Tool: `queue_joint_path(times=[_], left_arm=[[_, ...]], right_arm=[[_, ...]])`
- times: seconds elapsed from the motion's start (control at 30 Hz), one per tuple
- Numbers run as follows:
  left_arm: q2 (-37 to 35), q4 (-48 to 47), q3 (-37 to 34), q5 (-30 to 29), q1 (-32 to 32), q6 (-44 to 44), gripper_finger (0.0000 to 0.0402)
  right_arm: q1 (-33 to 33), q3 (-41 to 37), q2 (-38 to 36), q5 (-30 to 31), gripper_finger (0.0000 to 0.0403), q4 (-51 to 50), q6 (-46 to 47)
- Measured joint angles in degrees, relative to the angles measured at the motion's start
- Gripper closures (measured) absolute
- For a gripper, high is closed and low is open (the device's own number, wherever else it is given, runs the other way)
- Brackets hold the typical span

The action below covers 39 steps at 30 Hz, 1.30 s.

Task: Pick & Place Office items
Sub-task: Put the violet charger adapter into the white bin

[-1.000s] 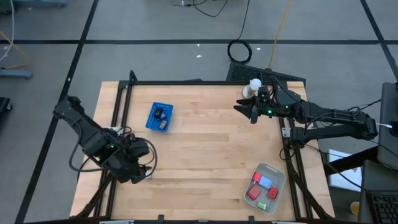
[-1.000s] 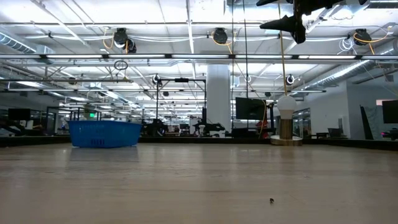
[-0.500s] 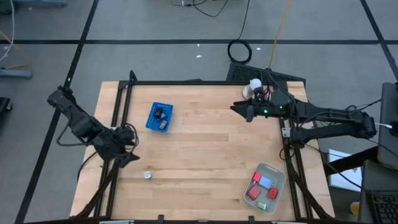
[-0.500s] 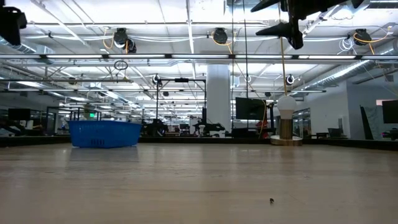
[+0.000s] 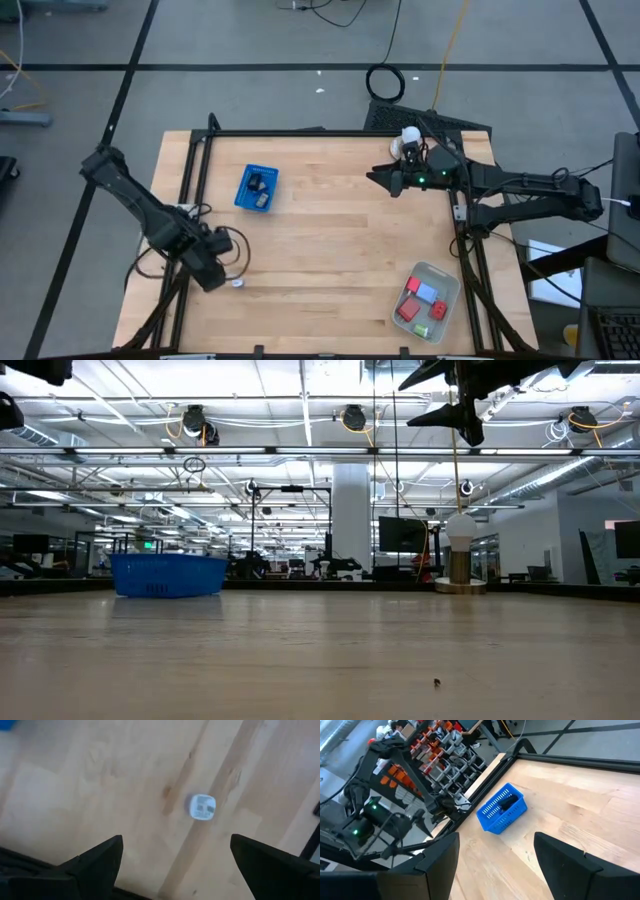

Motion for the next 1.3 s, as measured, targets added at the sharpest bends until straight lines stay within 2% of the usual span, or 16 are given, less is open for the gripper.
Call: queue_joint_path(times=[0.1,0.33,0.63,0.83,1.0,1.3], left_arm=[[3.28,4.55,0.00,1.73,-0.01,0.64,0.0030],[7.09,15.82,0.00,1.80,0.01,2.27,0.0030],[10.81,14.16,0.02,1.78,-0.23,6.16,0.0030],[13.11,14.20,0.02,3.06,-0.23,8.05,0.0030],[14.47,14.14,0.02,4.98,-0.23,9.37,0.0030],[14.64,14.12,0.02,-0.98,-0.03,9.22,0.0030]], right_arm=[[0.00,0.00,0.04,0.00,0.0151,-0.01,-0.58],[0.00,0.00,0.04,-0.15,0.0151,-0.01,-0.62],[0.00,0.00,0.04,-0.97,0.0151,0.02,2.35],[0.02,0.00,0.04,-1.56,0.0151,0.68,-1.82],[0.02,0.00,0.02,-1.56,0.0151,5.12,-3.69],[0.02,0.00,0.00,-1.70,0.0151,9.17,-5.69]])
